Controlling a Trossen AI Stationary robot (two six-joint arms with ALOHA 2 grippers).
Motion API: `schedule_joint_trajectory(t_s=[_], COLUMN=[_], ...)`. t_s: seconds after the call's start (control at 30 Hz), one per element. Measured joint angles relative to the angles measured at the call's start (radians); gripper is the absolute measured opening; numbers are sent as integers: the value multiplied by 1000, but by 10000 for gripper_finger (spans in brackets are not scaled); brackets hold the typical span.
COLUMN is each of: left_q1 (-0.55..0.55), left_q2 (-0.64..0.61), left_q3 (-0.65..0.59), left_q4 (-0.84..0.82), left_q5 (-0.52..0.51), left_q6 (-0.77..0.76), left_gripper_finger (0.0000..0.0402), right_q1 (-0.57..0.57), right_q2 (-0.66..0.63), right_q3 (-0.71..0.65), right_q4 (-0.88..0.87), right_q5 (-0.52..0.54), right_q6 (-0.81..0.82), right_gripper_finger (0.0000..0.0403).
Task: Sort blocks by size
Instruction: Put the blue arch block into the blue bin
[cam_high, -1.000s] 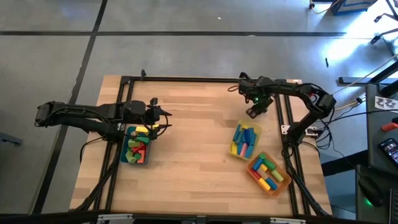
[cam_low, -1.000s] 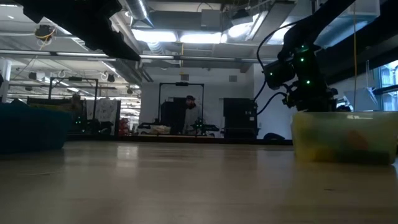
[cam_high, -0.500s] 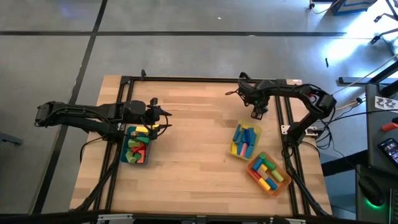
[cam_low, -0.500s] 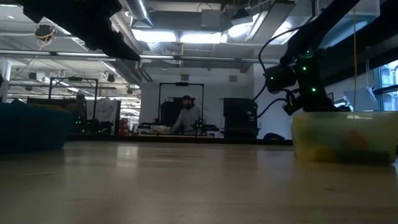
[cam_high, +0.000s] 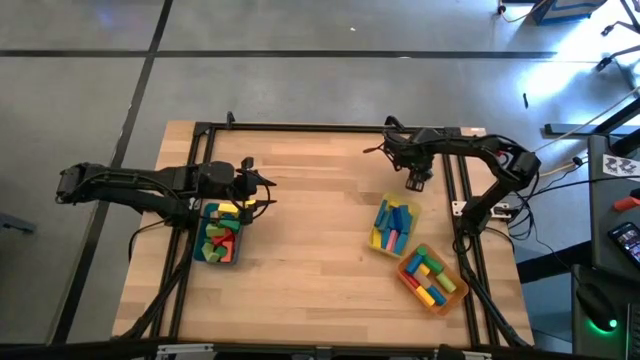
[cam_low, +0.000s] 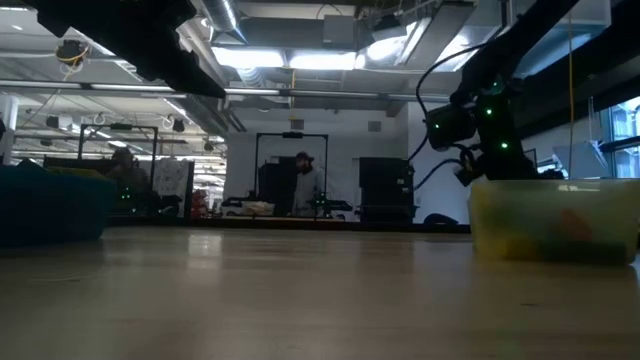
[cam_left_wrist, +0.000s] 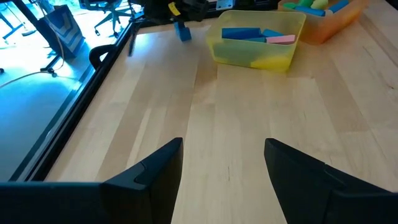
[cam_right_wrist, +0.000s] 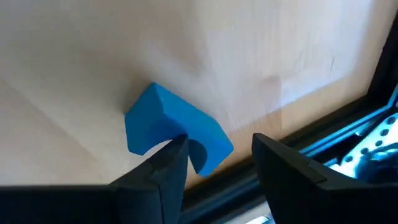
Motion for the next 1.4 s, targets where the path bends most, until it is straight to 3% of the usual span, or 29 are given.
schedule_joint_trajectory(t_s=[0.33, 0.67, 1.23, 1.4], left_q1=[0, 0, 0, 0], left_q2=[0, 0, 0, 0], left_q3=[0, 0, 0, 0], left_q4=[-1, -1, -20, -20], left_q5=[0, 0, 0, 0], left_q6=[0, 0, -2, -2], left_gripper_finger=[211, 211, 211, 211], right_q1=[0, 0, 0, 0], right_q2=[2, 2, 1, 1], right_q3=[48, 129, -38, -55], right_q4=[120, -78, 254, 319], right_q5=[-30, -78, -72, -92], right_q6=[67, 26, -113, -112], right_gripper_finger=[182, 182, 178, 123])
